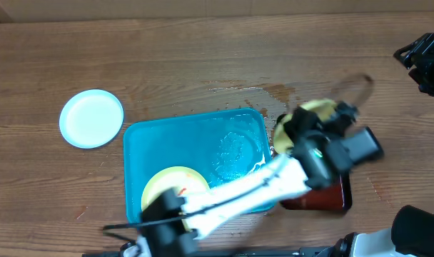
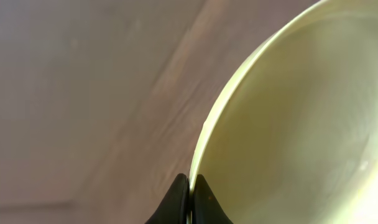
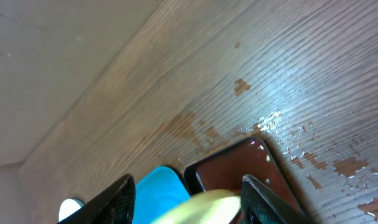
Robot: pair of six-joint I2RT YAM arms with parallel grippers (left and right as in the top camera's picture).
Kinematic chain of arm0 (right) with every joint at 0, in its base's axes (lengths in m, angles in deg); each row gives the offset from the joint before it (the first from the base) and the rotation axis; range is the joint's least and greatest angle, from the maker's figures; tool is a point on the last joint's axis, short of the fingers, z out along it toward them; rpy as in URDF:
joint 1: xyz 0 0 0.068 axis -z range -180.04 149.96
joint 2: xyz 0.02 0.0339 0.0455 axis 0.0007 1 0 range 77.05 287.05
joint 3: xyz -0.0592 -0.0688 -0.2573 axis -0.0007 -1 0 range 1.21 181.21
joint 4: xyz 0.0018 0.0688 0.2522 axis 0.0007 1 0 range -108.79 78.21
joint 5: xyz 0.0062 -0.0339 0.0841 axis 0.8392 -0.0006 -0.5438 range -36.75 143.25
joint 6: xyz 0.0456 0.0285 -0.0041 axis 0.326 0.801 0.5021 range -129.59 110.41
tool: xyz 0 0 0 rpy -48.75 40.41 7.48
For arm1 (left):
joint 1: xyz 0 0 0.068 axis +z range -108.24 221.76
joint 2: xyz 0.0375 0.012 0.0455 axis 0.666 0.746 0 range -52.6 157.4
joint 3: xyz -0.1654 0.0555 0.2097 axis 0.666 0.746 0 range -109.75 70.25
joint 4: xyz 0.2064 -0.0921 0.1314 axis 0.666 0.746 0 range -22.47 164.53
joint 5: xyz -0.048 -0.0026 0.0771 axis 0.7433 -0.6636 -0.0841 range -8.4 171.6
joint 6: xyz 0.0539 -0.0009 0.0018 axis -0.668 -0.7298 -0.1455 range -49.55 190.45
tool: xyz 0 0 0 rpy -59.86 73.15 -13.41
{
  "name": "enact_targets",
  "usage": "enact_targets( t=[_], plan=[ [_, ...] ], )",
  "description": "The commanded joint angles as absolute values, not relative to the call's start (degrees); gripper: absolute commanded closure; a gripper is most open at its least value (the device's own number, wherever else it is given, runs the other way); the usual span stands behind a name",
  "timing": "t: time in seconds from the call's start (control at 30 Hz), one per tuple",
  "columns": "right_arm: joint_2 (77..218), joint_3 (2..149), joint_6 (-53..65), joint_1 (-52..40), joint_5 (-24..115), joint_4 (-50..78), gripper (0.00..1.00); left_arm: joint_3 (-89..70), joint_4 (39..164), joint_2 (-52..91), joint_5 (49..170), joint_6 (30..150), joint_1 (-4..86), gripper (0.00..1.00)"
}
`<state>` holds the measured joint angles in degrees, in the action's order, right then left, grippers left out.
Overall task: Clean dirty plates on tray and stack at the side
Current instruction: 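Swing the yellow plate with the left gripper over to the white plate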
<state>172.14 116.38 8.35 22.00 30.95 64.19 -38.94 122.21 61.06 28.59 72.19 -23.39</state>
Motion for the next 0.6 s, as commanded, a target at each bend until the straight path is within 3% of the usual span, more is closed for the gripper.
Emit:
enact_targets(
  t=[0.0, 0.27, 0.57],
  plan=[
    [170.96, 117.91, 7.93, 22.16, 30.40, 64.36, 0.44, -40.19, 124.50, 52.04, 37.79, 84.01, -16.28, 0.96],
    [170.98, 117.89, 7.93, 22.16, 30.38, 66.16, 0.44, -40.14, 132.55, 45.11, 69.26, 96.10, 7.15, 0.96],
    [170.98, 117.85, 6.97, 22.16, 30.40, 69.02, 0.43, -32.56, 133.66, 45.09, 94.64, 97.72, 33.62, 0.95]
  ],
)
